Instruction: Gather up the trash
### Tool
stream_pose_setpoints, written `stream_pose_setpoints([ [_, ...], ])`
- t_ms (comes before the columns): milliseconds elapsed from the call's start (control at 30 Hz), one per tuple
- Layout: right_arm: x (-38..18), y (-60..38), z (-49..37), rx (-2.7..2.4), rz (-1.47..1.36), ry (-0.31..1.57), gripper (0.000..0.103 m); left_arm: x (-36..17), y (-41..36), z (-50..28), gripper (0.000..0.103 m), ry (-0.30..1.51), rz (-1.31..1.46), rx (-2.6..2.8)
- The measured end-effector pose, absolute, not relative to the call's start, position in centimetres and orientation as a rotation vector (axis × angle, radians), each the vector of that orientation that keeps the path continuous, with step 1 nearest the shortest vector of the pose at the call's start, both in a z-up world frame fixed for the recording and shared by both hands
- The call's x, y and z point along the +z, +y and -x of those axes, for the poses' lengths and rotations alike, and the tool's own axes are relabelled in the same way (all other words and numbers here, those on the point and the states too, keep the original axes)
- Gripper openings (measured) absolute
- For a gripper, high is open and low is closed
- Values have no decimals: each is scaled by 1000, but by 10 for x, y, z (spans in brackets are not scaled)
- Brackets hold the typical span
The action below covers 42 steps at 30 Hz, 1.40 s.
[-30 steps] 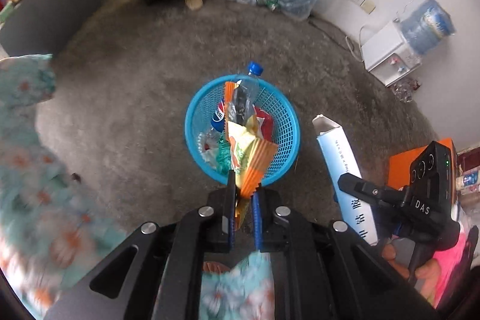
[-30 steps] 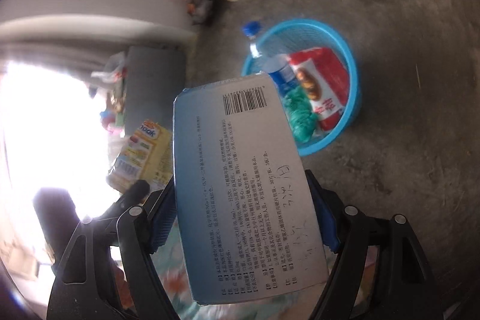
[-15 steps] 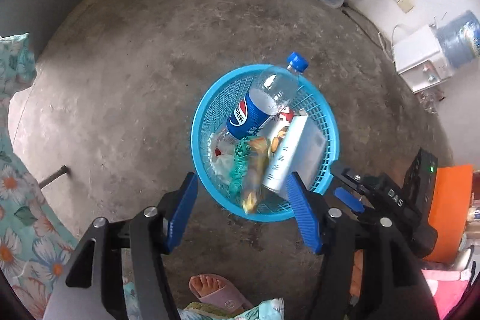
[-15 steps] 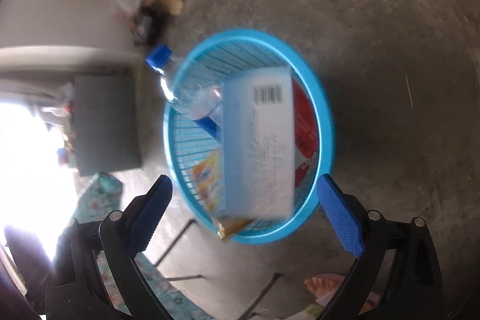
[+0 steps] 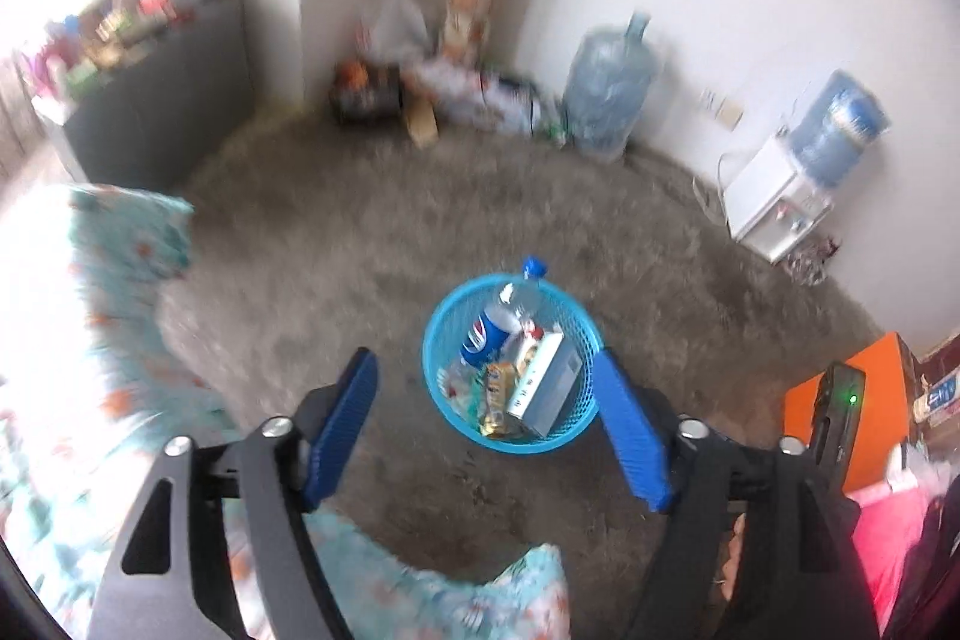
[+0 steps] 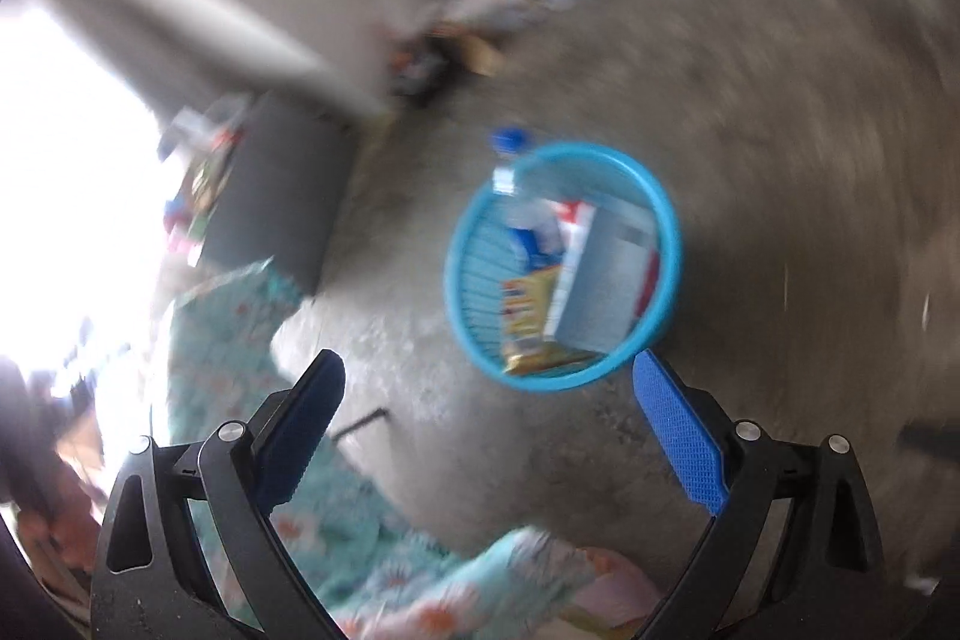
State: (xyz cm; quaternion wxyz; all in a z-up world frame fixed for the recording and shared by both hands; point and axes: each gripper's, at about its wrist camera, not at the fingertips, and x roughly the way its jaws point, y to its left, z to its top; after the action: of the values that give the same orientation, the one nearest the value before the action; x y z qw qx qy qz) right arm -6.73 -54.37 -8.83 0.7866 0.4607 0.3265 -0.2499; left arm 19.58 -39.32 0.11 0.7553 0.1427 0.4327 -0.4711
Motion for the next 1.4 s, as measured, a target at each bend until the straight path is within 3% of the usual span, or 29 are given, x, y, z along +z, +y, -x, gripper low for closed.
stream_pose_setpoints([
  [167,-10,-470,49,-408,-688,680,95,58,-298,-152,97,790,-252,-938],
  [333,41,-403,44,-302,-470,617,95,87,-206,-111,98,688,-181,-762],
  [567,79,-328,48,-230,-251,600,95,80,-115,-76,98,690,-130,-408],
  [833,86,-262,59,-249,-80,670,95,67,-65,-37,98,642,-138,-248],
  [1167,50,-246,72,-342,20,857,95,7,-71,-15,98,874,-154,-157],
  [1400,29,-252,77,-363,23,942,95,1,-75,-11,98,910,-166,-120],
])
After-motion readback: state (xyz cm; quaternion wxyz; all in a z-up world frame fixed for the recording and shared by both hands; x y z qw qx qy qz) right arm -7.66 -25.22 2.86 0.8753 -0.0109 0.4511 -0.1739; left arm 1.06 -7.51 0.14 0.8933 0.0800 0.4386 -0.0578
